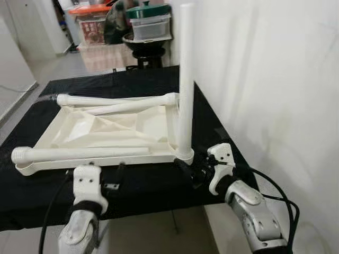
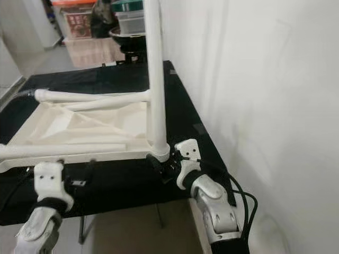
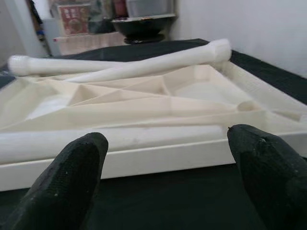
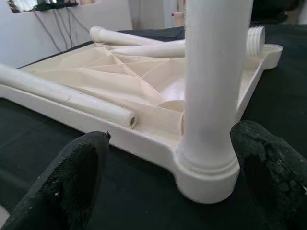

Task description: Building children table

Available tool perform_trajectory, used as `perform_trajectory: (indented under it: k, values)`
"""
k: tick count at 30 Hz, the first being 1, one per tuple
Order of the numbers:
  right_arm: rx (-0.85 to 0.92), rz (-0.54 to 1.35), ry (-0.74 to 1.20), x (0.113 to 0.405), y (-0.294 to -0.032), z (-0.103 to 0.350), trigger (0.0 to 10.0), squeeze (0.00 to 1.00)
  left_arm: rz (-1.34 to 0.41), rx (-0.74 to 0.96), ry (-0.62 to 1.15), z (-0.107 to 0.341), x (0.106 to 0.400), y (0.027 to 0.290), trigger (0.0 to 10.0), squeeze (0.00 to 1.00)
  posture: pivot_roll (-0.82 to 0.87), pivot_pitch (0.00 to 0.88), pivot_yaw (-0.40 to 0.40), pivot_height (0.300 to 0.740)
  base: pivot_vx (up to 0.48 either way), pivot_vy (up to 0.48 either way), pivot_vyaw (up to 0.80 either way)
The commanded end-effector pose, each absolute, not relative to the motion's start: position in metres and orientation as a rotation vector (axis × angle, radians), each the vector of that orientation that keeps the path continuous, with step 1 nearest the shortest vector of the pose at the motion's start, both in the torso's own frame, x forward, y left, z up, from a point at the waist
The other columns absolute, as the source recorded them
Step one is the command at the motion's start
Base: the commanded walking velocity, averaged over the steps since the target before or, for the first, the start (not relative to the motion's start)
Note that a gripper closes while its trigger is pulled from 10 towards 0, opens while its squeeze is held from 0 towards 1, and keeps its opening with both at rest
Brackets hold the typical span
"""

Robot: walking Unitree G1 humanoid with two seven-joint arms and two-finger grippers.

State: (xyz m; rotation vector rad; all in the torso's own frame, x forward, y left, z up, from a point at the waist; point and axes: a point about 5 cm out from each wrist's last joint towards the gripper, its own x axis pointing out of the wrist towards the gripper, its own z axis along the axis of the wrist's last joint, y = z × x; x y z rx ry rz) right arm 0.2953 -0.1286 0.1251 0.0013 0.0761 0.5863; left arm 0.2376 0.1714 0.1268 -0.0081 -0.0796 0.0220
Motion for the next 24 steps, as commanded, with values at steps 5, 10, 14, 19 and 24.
perform_trajectory:
  k: [5, 10, 14, 19, 24]
  values:
    - [-0.020, 0.596, 0.087, 0.3011, -0.1364, 0.1269, 10.0, 0.00, 0.056, -0.029, -0.091, 0.1236, 0.2355, 0.1668, 10.0, 0.00, -0.07, 0.000, -0.061, 0.740, 0.000, 0.000, 0.00]
    - [-0.048, 0.598, 0.074, 0.3027, -0.1353, 0.1279, 10.0, 0.00, 0.026, -0.049, -0.096, 0.1242, 0.2394, 0.1651, 10.0, 0.00, -0.08, 0.000, -0.032, 0.740, 0.000, 0.000, 0.00]
    - [-0.043, 0.596, 0.065, 0.3019, -0.1345, 0.1278, 10.0, 0.00, 0.011, -0.046, -0.098, 0.1244, 0.2390, 0.1660, 10.0, 0.00, -0.08, 0.000, -0.019, 0.740, 0.000, 0.000, 0.00]
    - [-0.024, 0.598, 0.059, 0.2995, -0.1330, 0.1287, 10.0, 0.00, 0.002, -0.055, -0.102, 0.1259, 0.2369, 0.1678, 10.0, 0.00, -0.08, 0.000, 0.002, 0.740, 0.000, 0.000, 0.00]
    - [-0.002, 0.598, 0.045, 0.2976, -0.1318, 0.1301, 10.0, 0.00, -0.012, -0.037, -0.087, 0.1252, 0.2358, 0.1675, 10.0, 0.00, -0.08, 0.000, 0.012, 0.740, 0.000, 0.210, 0.00]
